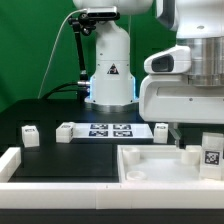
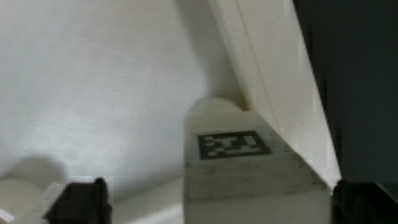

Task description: Assemble one leg

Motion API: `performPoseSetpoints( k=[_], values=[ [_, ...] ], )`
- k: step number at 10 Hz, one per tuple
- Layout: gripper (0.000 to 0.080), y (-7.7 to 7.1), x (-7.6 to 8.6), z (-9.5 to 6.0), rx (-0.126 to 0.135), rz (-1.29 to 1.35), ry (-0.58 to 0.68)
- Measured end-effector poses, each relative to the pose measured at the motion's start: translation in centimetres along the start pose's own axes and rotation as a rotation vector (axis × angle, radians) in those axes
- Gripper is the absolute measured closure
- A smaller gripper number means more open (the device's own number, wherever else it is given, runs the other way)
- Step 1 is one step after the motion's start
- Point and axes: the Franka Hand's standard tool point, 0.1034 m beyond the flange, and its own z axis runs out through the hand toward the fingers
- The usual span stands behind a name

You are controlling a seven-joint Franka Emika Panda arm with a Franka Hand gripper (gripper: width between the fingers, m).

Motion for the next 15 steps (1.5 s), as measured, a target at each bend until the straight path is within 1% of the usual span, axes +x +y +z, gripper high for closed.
performPoseSetpoints(
  k=[1,2,3,5,6,11,13,14,15],
  values=[
    [0.0284,0.01,0.01,0.00,0.000,0.000,0.000],
    [0.0422,-0.01,0.00,0.00,0.001,0.017,0.000],
    [0.0509,-0.02,-0.01,0.00,0.000,0.034,0.000],
    [0.0509,-0.02,0.01,-0.01,0.002,0.056,-0.001],
    [0.0508,-0.10,0.00,0.05,0.009,0.157,0.003],
    [0.0508,0.16,0.06,0.16,0.106,0.606,0.030],
    [0.0508,0.05,-0.08,0.20,0.126,0.848,0.034],
    [0.0508,0.04,-0.11,0.21,0.135,0.920,0.038],
    [0.0508,-0.01,-0.12,0.24,0.153,1.063,0.022]
  ],
)
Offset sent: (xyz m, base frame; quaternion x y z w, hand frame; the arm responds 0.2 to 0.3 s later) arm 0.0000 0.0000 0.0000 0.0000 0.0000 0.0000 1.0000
